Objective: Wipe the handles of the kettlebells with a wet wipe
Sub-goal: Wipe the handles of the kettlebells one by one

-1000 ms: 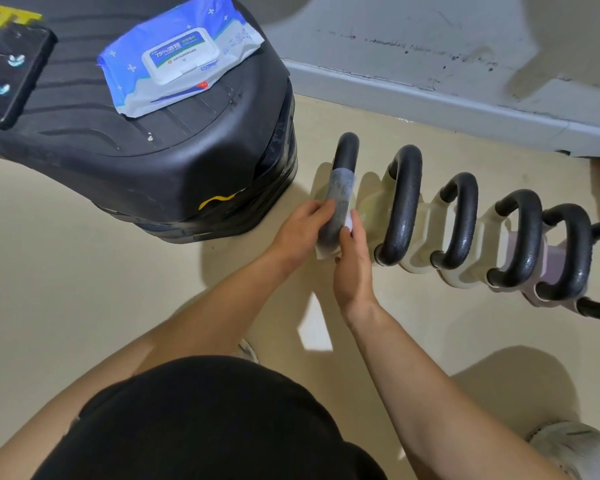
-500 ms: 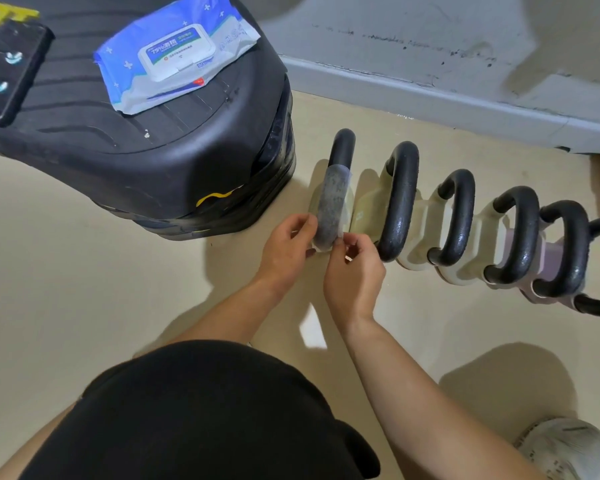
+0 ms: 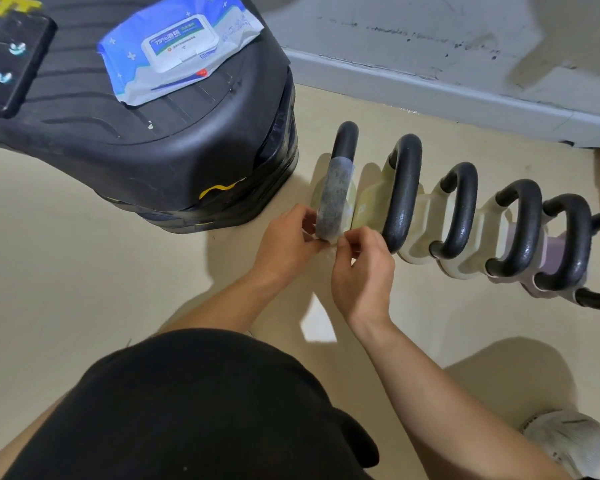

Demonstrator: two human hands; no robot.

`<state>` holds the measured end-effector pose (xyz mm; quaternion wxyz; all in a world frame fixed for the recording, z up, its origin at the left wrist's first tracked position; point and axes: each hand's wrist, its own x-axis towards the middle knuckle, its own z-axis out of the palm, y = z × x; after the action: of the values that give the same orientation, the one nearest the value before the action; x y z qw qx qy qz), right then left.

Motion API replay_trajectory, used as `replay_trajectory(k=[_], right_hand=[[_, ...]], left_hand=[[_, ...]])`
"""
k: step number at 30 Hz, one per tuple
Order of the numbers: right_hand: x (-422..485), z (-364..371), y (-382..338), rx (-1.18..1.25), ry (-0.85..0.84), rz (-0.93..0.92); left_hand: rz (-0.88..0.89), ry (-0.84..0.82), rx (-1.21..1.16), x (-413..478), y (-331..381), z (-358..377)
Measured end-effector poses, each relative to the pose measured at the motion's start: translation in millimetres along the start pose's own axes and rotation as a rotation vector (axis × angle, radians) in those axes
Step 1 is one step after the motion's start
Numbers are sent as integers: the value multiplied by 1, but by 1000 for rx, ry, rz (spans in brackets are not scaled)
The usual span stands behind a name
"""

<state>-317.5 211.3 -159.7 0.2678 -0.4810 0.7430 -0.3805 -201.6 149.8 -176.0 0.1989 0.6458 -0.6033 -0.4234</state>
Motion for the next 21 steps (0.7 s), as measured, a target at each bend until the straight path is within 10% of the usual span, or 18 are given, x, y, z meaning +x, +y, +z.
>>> replay_trajectory(k=[21], right_hand=[[10,10,-7,36,-50,32]], left_hand=[[80,68,-198,0,17,-36]])
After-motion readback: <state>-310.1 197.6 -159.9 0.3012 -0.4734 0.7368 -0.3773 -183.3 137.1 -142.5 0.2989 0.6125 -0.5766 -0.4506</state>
